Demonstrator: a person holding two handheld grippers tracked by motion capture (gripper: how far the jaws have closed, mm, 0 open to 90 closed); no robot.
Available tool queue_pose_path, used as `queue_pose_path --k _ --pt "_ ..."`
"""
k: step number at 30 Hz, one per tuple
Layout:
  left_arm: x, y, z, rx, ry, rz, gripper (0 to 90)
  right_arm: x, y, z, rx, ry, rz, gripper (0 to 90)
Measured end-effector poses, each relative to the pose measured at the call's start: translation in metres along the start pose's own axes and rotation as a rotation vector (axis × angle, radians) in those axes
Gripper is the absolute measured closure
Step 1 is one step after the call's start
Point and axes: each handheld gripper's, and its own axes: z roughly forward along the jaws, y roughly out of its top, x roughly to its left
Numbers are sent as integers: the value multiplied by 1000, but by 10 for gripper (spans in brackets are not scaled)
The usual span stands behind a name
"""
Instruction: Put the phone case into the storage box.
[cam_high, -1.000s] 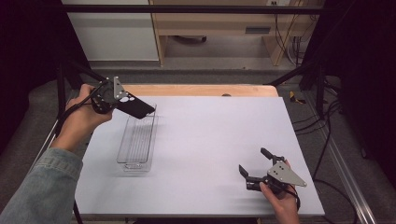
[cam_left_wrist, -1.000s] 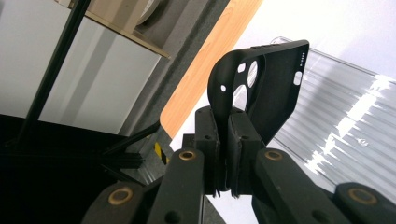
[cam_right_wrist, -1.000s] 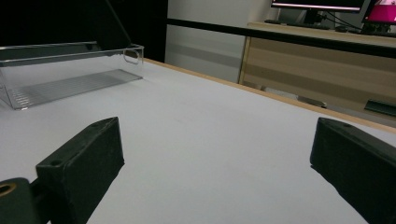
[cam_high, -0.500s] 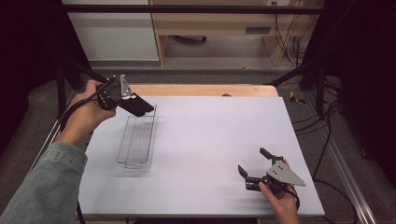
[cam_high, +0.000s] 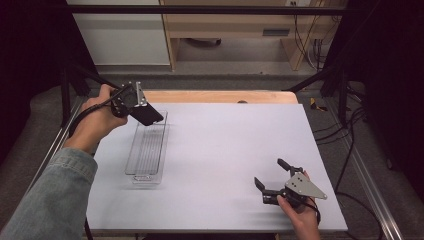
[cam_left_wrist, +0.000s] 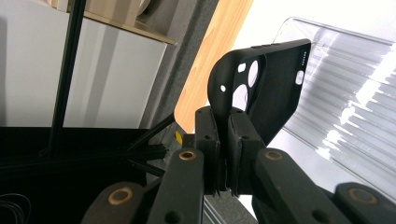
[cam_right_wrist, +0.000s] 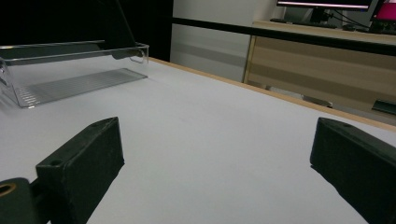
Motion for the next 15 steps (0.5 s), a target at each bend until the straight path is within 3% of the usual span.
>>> queue_pose_path --k 15 --pt "-2 4 1 9 8 45 840 0 0 0 2 0 3 31"
